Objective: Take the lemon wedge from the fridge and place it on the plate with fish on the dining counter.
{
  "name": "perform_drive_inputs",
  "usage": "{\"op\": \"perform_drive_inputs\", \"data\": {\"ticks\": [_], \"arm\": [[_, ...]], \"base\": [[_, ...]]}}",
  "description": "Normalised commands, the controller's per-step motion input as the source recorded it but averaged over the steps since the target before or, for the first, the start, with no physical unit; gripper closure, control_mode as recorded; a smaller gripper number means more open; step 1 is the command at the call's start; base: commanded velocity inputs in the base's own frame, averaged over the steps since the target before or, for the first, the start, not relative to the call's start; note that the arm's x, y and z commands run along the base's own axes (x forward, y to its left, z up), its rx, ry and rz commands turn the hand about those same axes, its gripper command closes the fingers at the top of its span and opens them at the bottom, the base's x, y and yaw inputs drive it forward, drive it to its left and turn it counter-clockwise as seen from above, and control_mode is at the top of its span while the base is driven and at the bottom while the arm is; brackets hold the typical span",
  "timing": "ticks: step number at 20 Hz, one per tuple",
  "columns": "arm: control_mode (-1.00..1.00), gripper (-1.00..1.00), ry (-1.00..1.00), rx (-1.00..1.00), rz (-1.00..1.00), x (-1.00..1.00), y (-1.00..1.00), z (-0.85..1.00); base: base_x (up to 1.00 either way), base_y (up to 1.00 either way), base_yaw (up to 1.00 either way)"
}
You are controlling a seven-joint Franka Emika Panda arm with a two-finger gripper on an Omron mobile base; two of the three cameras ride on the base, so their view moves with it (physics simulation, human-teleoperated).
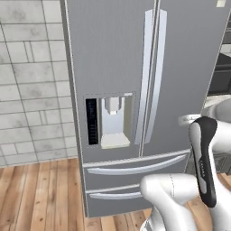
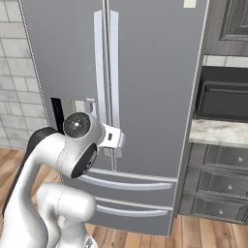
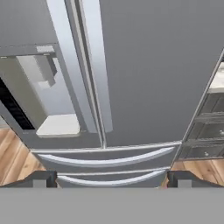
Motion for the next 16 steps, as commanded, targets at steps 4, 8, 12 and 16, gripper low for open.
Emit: {"op": "perform_drive_inputs", "data": {"ticks": [4, 8, 12, 16], "arm": [[-1.00, -1.00, -0.36, -0.12, 0.02, 0.41, 0.00, 0.27], [-1.00, -1.00, -0.30, -0.12, 0.01, 0.89, 0.06, 0.04], [-1.00, -1.00, -0.33, -0.03, 0.00, 0.50, 0.01, 0.00], [-1.00, -1.00, -0.33, 0.00, 0.00, 0.14, 0.00, 0.00]], "base": [[0.00, 0.00, 0.00], [0.00, 0.00, 0.00], [0.00, 0.00, 0.00], [0.00, 0.00, 0.00]]}}
